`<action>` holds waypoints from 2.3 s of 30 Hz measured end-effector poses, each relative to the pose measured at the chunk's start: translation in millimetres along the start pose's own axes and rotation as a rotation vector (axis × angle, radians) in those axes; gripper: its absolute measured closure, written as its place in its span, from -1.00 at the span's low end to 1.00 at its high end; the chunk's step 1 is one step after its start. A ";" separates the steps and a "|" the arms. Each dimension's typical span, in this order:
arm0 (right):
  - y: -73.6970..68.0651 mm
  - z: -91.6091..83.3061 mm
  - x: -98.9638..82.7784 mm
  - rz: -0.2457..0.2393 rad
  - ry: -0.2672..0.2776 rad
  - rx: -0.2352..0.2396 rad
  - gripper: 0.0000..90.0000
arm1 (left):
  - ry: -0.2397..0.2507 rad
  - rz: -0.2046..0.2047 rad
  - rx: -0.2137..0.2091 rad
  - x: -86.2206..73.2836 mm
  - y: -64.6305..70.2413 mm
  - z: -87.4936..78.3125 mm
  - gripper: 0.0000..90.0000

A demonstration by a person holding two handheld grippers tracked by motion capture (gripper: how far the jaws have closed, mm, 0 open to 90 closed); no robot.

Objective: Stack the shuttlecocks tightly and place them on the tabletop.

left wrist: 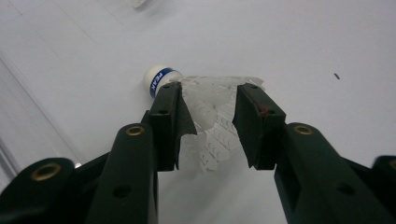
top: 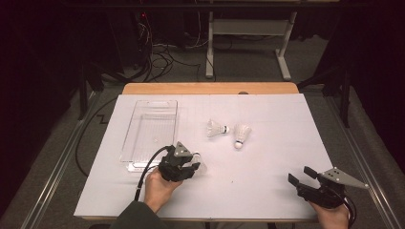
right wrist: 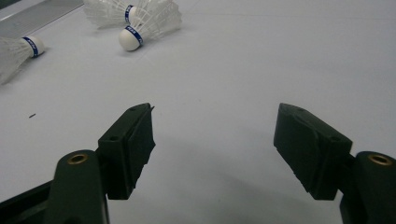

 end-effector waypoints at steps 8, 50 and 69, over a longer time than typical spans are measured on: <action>0.1 0.2 0.0 0.000 -0.001 0.002 -0.34 | -0.006 0.006 0.003 1.7 -0.7 2.1 0.49; 0.3 -0.1 -0.1 0.004 0.004 0.010 -0.34 | -0.039 -0.055 0.014 46.2 -20.1 0.2 0.99; 0.3 -0.2 -0.2 0.005 0.003 0.011 -0.34 | -0.120 -0.144 0.068 73.4 -49.0 6.4 0.99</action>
Point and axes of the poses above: each handheld gripper's, and its own axes: z roughly forward along the jaws, x roughly out of its top, y roughly to its right, the point moved 2 cm from there along z, roughly forward along the jaws, and after that the axes turned 7 degrees about -z, right-handed, at the moved point
